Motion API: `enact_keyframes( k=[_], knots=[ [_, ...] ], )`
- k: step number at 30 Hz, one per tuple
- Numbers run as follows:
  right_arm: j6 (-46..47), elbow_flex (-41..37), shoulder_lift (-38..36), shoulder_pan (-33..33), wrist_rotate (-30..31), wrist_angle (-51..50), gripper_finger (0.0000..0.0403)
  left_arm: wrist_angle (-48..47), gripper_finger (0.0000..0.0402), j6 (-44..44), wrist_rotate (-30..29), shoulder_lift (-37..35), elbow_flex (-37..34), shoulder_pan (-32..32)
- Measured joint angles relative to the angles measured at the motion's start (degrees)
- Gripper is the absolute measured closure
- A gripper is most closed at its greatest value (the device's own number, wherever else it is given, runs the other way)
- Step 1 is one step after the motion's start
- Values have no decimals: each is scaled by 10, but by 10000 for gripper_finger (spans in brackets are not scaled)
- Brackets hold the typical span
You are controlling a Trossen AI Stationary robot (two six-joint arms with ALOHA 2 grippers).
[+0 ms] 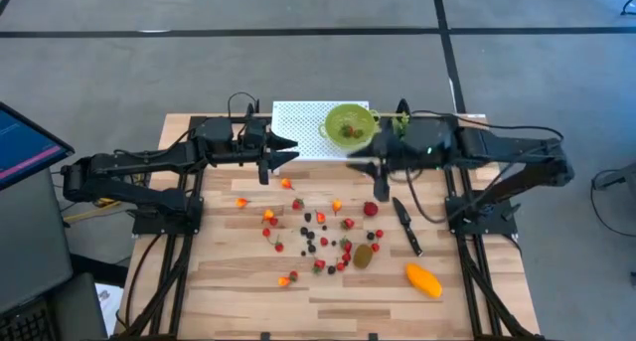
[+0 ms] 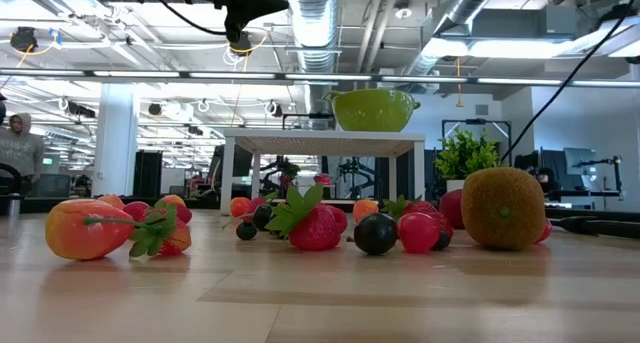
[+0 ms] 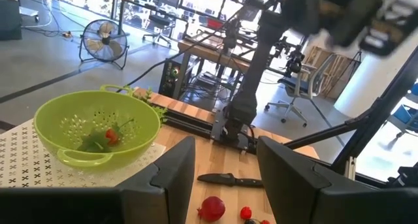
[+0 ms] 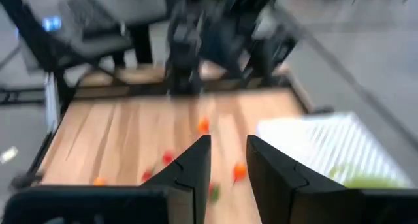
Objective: Pick & Place Fruit
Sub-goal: Put the red strawberry into the green strainer bowl
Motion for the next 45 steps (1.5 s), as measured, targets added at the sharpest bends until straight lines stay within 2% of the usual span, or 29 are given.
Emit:
enact_keyframes(
  k=[5, 10, 23, 30, 35, 40, 45],
  knots=[
    [73, 0, 32, 60, 49, -108, 311, 0, 243, 0, 0, 0, 0, 0],
    [137, 0, 82, 101, 59, -187, 311, 1, 243, 0, 0, 0, 0, 0],
    [142, -1, 234, 105, 61, -211, 311, 5, 243, 0, 0, 0, 0, 0],
    [83, -1, 315, 107, 58, -241, 311, 7, 243, 0, 0, 0, 0, 0],
    [27, -1, 361, 115, 52, -227, 311, 9, 243, 0, 0, 0, 0, 0],
    [-34, 0, 391, 126, 50, -198, 311, 17, 243, 0, 0, 0, 0, 0],
    [-54, -2, 403, 126, 50, -182, 311, 21, 243, 0, 0, 0, 0, 0]
  ],
)
